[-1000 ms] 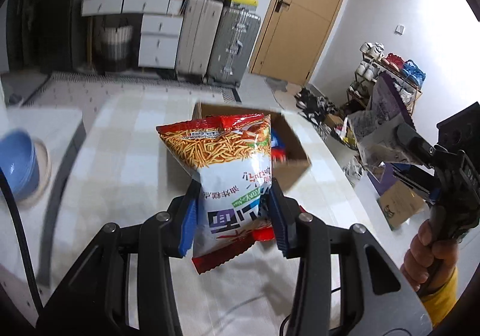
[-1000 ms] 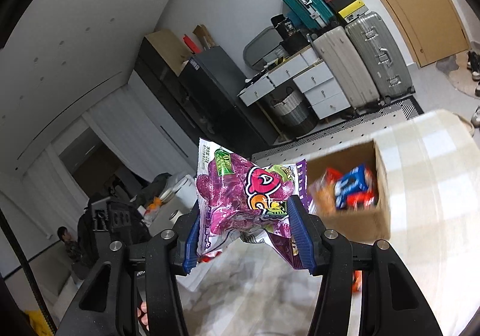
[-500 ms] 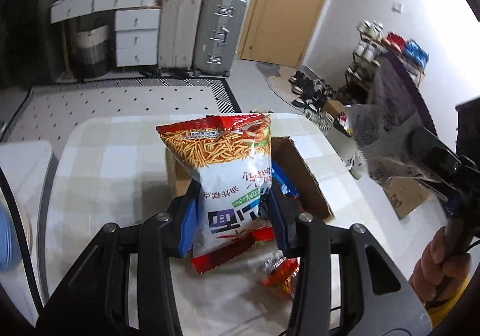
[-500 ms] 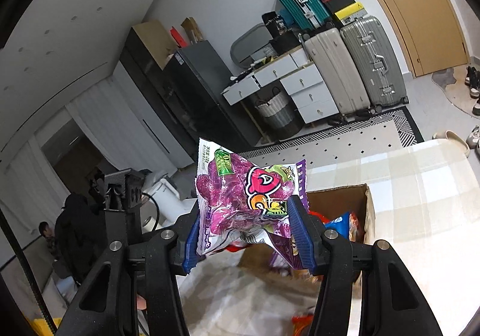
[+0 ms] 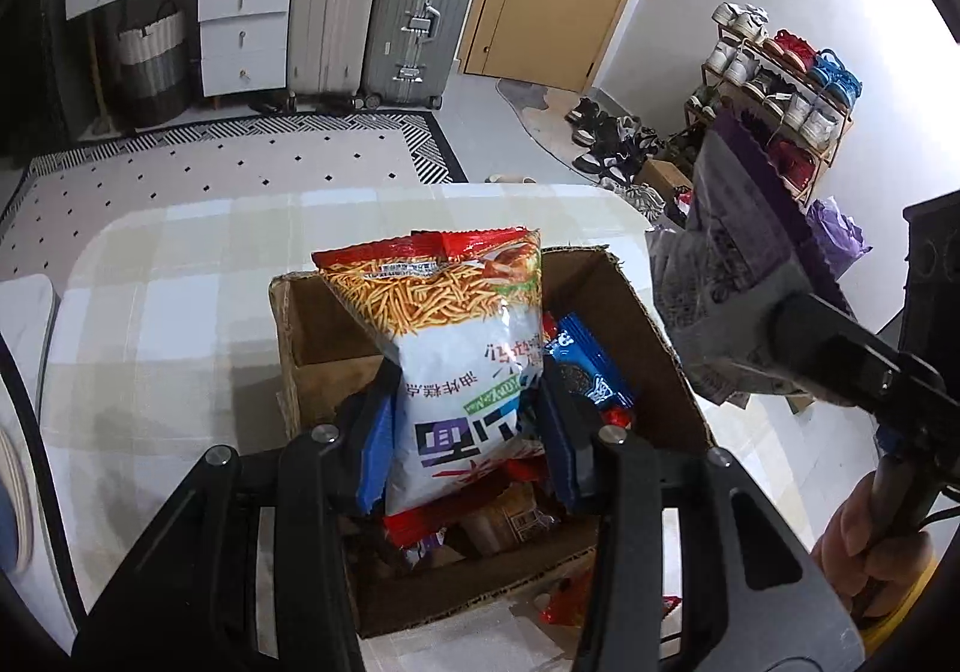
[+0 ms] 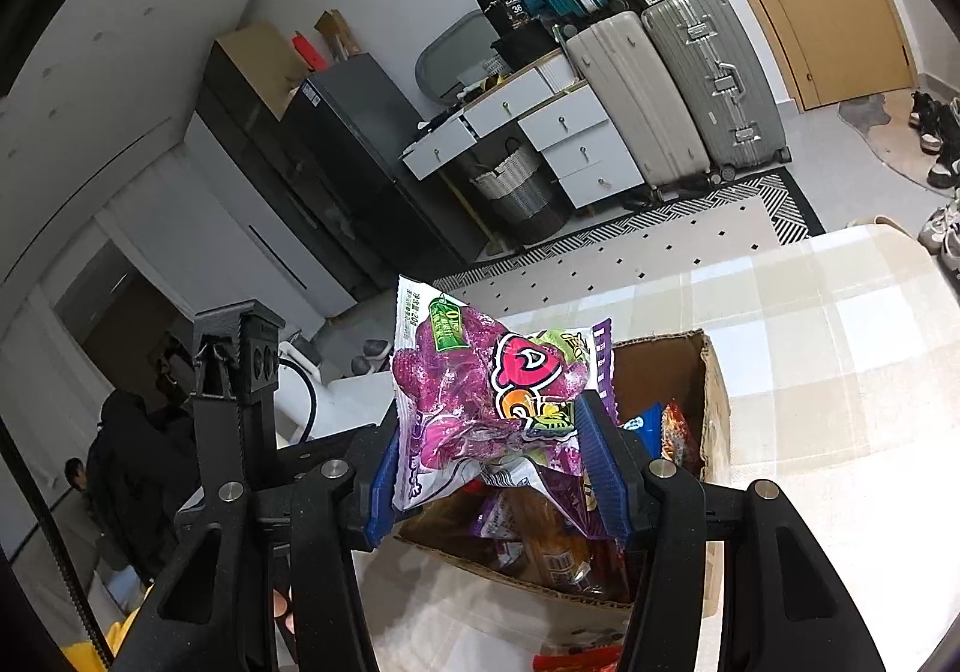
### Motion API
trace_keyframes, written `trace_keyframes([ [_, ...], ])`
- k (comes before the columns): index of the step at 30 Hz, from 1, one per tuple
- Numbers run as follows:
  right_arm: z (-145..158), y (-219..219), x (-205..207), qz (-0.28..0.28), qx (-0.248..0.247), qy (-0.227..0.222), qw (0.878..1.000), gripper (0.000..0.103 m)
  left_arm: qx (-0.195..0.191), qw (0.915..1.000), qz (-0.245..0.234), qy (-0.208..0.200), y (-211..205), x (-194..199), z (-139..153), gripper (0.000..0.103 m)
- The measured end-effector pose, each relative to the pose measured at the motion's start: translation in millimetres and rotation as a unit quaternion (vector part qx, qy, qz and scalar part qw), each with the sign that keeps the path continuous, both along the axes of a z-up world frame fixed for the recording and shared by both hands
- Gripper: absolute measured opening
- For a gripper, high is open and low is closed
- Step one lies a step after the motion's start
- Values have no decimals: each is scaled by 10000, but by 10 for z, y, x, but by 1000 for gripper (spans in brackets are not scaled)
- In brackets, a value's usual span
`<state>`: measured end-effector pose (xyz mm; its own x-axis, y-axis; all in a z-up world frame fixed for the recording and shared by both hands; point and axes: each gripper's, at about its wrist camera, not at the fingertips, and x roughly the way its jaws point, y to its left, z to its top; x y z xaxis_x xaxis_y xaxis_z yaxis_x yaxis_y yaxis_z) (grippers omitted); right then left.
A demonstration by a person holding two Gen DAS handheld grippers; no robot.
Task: Organize snacks
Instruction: 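Lower both bags into the box and open both tools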
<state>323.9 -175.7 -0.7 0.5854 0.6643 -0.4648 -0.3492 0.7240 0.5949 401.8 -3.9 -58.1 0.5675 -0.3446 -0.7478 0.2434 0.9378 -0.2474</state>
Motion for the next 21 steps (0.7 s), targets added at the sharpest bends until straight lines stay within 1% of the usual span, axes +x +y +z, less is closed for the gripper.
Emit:
trace_keyframes([
  [2,-37,3,-2,16,3,31,10000,54,-25,10000,-8,20,10,47,-68,40],
  [7,-129,42,35,23,-45,117,9999,54,29,9999,-93,33,-19,81,-117,40],
  [11,-195,70,64,-61,-162,245,9995,54,15,9999,-143,74,-39,78,-127,41],
  [15,-253,93,80,-92,-334,260,9991,54,63,9996,-249,125,-49,60,-171,42],
  [20,-281,163,100,-63,-532,259,9982,54,-119,9988,-332,350,4,153,-328,42],
  [21,-287,175,103,-56,-582,242,9980,54,-109,9987,-346,371,7,160,-358,42],
])
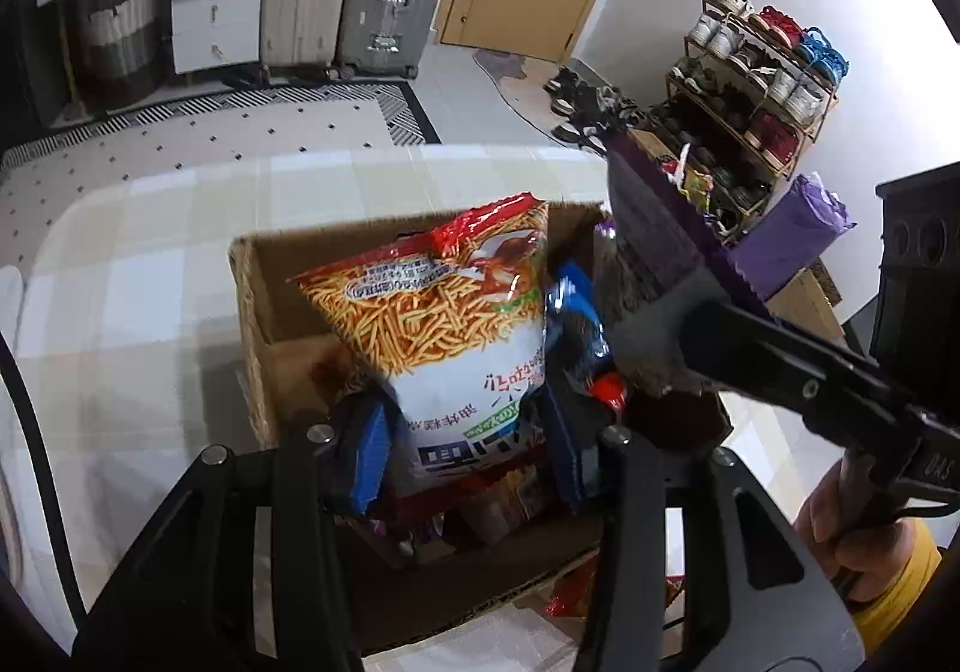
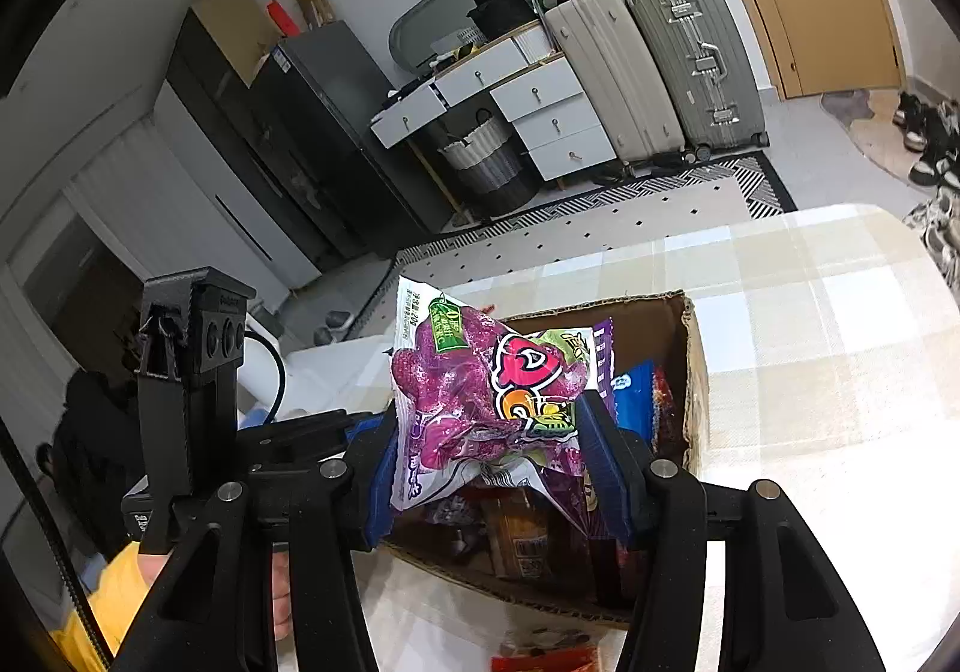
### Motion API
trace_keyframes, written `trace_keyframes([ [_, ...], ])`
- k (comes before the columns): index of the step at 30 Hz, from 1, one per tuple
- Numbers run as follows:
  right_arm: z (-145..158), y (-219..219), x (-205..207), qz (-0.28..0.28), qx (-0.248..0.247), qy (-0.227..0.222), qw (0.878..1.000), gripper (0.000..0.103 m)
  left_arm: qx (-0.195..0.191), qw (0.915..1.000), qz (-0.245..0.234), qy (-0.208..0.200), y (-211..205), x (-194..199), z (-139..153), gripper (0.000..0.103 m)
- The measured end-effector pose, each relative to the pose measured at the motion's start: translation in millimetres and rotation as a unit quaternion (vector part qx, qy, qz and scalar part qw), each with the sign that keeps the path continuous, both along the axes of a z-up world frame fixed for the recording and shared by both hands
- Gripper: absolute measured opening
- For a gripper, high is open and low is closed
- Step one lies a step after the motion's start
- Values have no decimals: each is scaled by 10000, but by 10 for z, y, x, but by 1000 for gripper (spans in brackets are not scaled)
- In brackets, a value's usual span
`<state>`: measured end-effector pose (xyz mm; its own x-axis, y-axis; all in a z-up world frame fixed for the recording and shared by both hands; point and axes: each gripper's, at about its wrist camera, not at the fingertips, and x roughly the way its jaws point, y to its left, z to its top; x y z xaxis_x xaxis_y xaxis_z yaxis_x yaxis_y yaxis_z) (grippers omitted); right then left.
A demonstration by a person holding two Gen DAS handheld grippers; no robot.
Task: Organize snacks
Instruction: 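Lower both bags into the box and open both tools, then withdraw both tools from the box toward the remaining snacks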
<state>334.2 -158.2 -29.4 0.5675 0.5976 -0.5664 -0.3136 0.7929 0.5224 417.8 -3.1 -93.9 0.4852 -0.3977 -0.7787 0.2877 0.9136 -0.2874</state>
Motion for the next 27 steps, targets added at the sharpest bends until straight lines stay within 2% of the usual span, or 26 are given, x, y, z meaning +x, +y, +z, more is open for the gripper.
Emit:
trace_keyframes([
  [5,-19,20,-10,-67,-186,-53,9998,55,240,9996,64,-120,7,25,26,43],
  [7,-6,2,-29,-103,-184,-98,9997,55,292,9994,86,-172,15,17,81,49],
  [8,-2,-8,-37,-108,-158,-119,9997,56,294,9993,82,-214,22,2,122,56],
  [9,4,-17,-45,-137,-180,-134,9997,56,309,9992,57,-245,23,-21,161,66],
  [11,13,-20,-53,-166,-213,-138,9995,56,391,9988,22,-307,20,-42,235,74],
  [16,54,-14,-116,-179,-146,-184,9996,56,618,9973,62,-399,-7,-138,362,76],
  [22,164,-63,-216,-222,-80,-285,9993,57,647,9953,328,-647,51,-377,565,76],
  [24,230,-88,-282,-232,-29,-364,9991,67,507,9954,410,-705,107,-454,664,76],
  [27,330,-121,-417,-215,32,-509,9985,70,441,9944,481,-833,154,-602,812,77],
])
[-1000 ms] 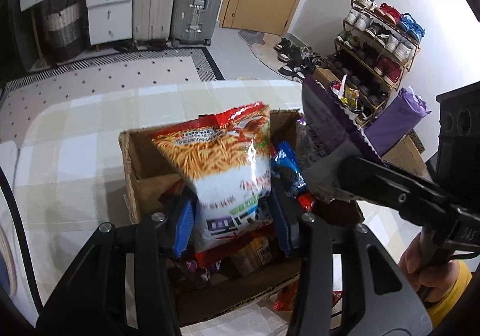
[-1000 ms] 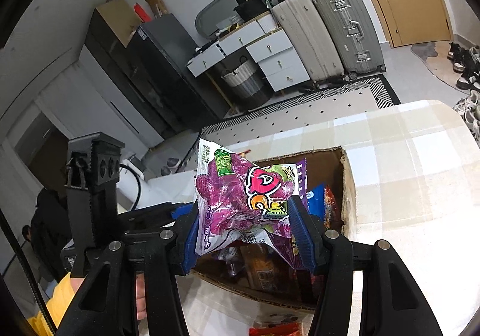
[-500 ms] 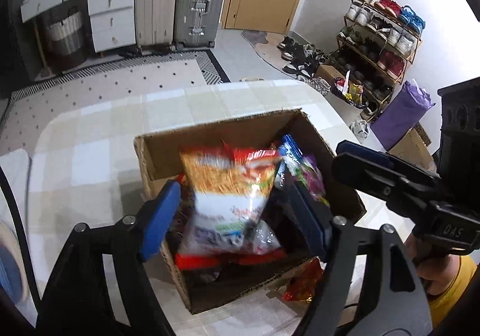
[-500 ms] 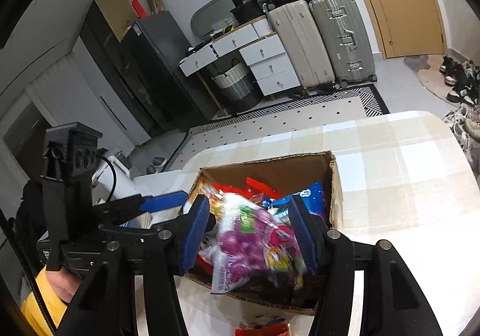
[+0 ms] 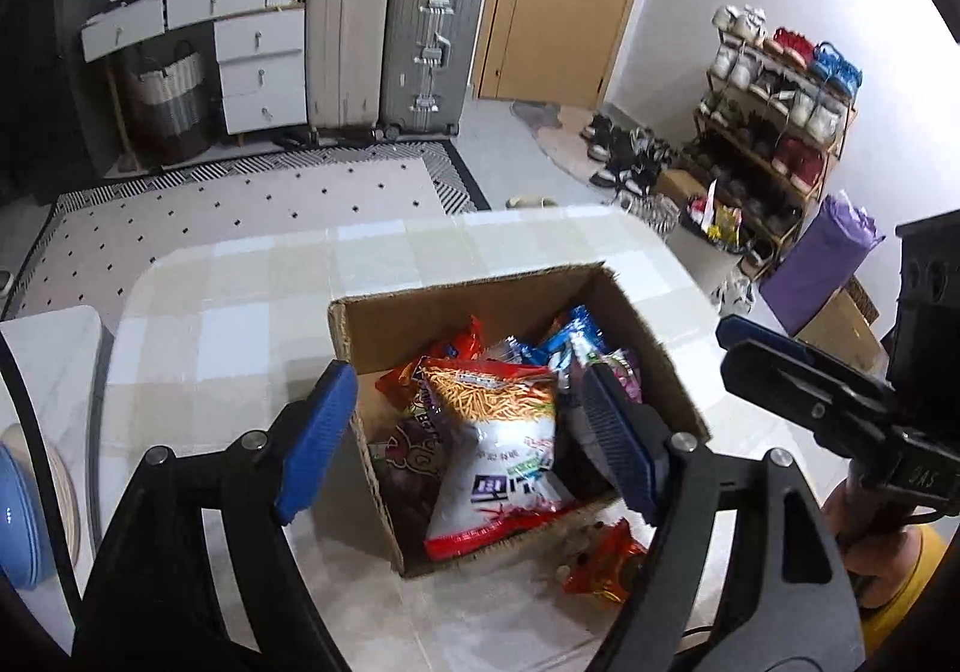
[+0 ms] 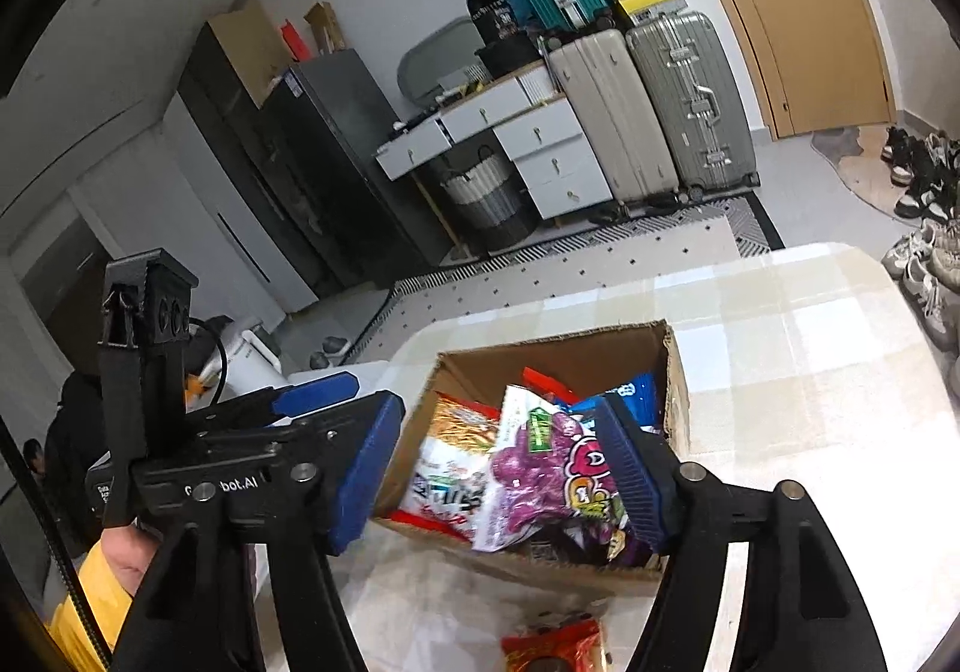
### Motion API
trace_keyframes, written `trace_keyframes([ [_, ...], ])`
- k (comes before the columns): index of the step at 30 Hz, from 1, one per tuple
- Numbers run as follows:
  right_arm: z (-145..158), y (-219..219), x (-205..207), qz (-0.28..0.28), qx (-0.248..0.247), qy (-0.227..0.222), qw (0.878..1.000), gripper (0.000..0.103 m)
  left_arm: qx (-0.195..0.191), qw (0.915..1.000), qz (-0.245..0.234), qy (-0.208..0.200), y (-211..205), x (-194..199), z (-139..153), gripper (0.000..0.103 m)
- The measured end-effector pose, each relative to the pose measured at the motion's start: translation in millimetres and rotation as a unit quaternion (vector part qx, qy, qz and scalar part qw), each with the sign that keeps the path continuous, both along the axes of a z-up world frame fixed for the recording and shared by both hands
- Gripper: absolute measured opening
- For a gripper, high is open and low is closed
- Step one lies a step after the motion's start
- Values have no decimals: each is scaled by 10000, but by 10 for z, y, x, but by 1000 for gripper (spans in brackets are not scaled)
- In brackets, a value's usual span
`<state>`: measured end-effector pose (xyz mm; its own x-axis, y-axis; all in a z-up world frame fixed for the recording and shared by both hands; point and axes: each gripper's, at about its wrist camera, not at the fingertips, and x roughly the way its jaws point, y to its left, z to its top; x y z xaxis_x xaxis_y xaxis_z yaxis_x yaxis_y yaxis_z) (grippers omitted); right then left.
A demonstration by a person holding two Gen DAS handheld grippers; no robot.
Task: Organize snacks
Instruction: 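Withdraw both tools from the box toward the remaining snacks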
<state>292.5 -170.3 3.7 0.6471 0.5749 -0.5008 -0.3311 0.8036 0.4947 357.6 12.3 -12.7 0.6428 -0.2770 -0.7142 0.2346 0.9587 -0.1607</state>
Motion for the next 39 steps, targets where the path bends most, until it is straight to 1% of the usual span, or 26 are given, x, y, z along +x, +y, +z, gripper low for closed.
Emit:
trace_keyframes([
  [2,85,-6,-122,25,-27,-129,9999,70,8,9999,34,-148,27,-158,123,78],
  [4,149,-17,-246,32,-48,-207,9998,73,65,9995,96,-303,53,-341,233,79],
  [5,172,-24,-288,32,-48,-213,9998,77,88,9992,108,-379,52,-434,287,79],
  [7,222,-42,-410,4,-52,-223,9997,77,158,9980,172,-582,43,-678,400,79],
  [10,319,-51,-644,5,-105,-310,9995,78,162,9957,283,-870,8,-1050,535,82],
  [12,383,-43,-823,14,-157,-425,9990,80,65,9937,375,-1051,9,-1344,626,86],
  [14,434,-48,-1021,-10,-251,-559,9981,84,4,9925,457,-1130,-7,-1589,693,89],
  [16,508,-56,-1216,-33,-281,-739,9969,84,-50,9913,525,-1202,-10,-1824,747,92],
  [18,575,-76,-1409,-74,-306,-917,9953,88,-65,9902,605,-1259,-28,-2080,785,102],
  [19,601,-85,-1509,-87,-316,-1025,9942,90,-74,9897,611,-1293,-23,-2196,788,102],
  [21,619,-97,-1698,-182,-410,-1233,9914,96,11,9869,751,-1428,-67,-2455,797,102],
  [24,572,-111,-1951,-260,-517,-1373,9888,97,113,9862,704,-1493,-157,-2791,776,102],
  [26,513,-132,-2089,-286,-526,-1407,9882,99,206,9847,777,-1546,-227,-3025,740,102],
  [27,463,-144,-2170,-356,-553,-1426,9876,102,247,9838,807,-1583,-250,-3150,720,102],
  [29,351,-142,-2283,-570,-730,-1419,9855,102,259,9836,838,-1578,-306,-3309,645,101],
  [30,245,-151,-2347,-622,-797,-1368,9854,102,286,9836,903,-1538,-340,-3380,579,102],
  [32,98,-160,-2395,-643,-833,-1177,9875,102,211,9854,916,-1417,-384,-3400,461,102],
  [34,-84,-208,-2432,-689,-782,-877,9907,102,57,9892,883,-1167,-379,-3424,283,102],
  [37,-262,-256,-2442,-724,-731,-565,9931,102,-14,9924,937,-798,-329,-3408,38,102],
  [39,-365,-278,-2403,-714,-772,-369,9938,102,-59,9929,977,-678,-239,-3282,-60,102],
])
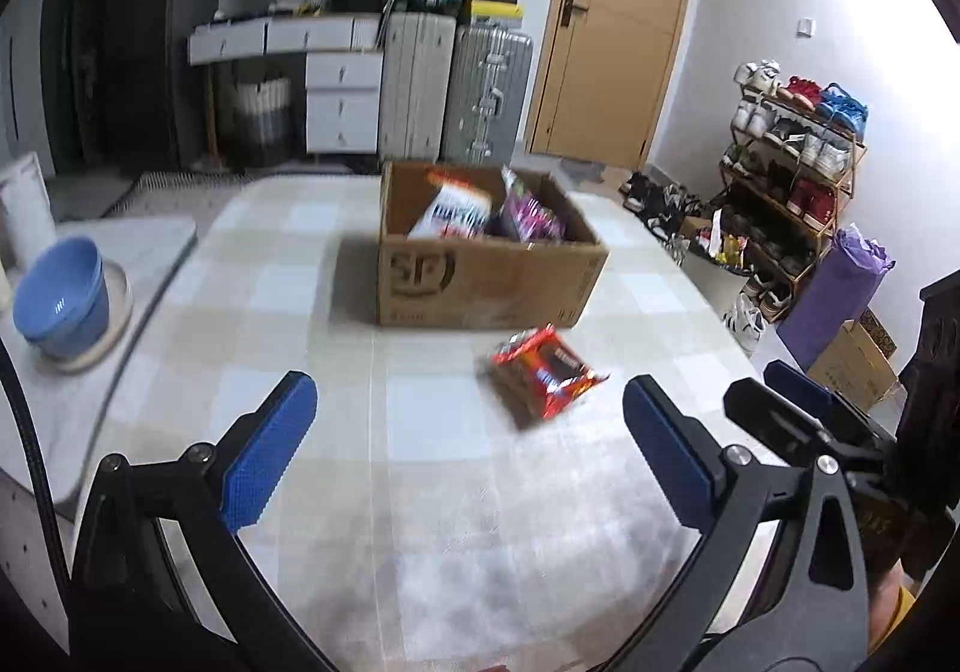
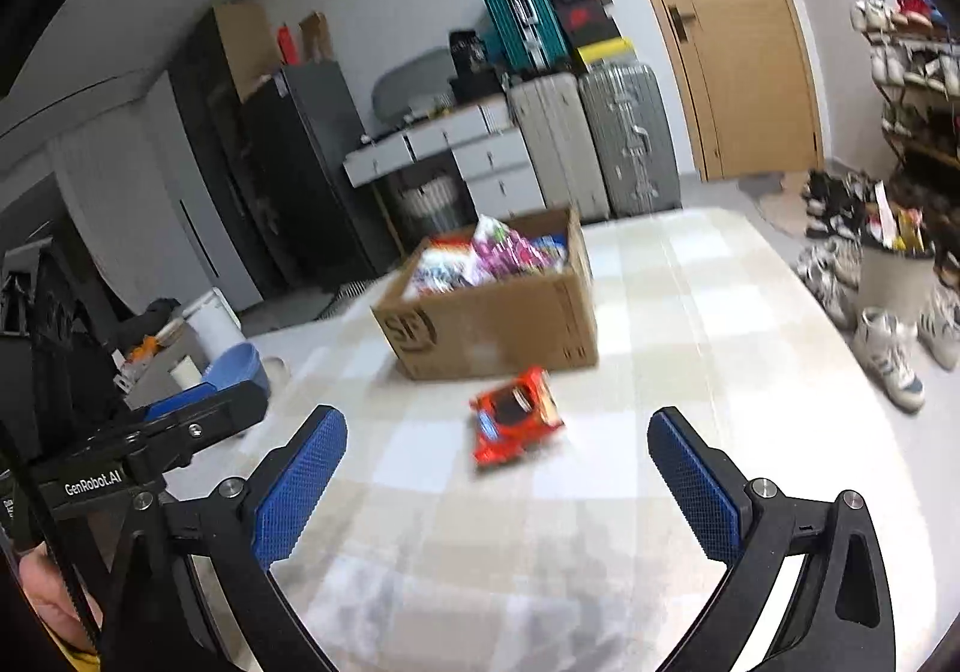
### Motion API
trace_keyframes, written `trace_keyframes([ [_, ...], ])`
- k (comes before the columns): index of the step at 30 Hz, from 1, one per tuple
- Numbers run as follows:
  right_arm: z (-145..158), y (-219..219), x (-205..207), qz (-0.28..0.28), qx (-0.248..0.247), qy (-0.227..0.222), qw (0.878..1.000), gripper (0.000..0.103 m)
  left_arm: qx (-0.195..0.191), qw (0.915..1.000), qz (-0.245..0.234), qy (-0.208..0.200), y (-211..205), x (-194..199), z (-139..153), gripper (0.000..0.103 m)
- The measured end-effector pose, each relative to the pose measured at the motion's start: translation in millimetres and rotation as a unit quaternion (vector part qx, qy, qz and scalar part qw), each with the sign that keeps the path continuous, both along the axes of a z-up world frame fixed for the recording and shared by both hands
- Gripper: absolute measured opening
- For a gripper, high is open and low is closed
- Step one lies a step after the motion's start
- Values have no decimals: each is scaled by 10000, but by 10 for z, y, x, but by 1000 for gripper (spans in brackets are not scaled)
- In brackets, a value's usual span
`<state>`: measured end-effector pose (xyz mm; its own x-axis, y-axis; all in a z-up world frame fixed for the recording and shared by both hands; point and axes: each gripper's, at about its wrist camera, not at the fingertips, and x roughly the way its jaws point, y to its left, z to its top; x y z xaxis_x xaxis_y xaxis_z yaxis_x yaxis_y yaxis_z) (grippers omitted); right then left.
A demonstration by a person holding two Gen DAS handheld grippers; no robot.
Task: Organize snacks
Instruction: 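Withdraw both tools from the box toward the remaining snacks, then grasp the red Oreo pack with the right tool and lift it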
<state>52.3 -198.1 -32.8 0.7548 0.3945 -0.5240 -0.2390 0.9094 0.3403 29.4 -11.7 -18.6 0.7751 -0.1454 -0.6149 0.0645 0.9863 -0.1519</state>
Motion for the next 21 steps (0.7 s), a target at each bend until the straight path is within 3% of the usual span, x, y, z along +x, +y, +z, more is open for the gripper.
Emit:
trace_keyframes([
  [5,-148,77,187,140,-211,289,9993,102,-244,9990,239,302,224,234,-296,102],
  [9,-296,318,501,518,-704,446,9952,102,-411,9967,318,630,358,461,-559,102],
  [19,-657,862,1168,726,-2107,748,9720,102,-578,9910,333,1160,503,809,-1038,102],
  [21,-722,951,1292,805,-2270,842,9669,96,-607,9895,343,1266,513,881,-1128,102],
])
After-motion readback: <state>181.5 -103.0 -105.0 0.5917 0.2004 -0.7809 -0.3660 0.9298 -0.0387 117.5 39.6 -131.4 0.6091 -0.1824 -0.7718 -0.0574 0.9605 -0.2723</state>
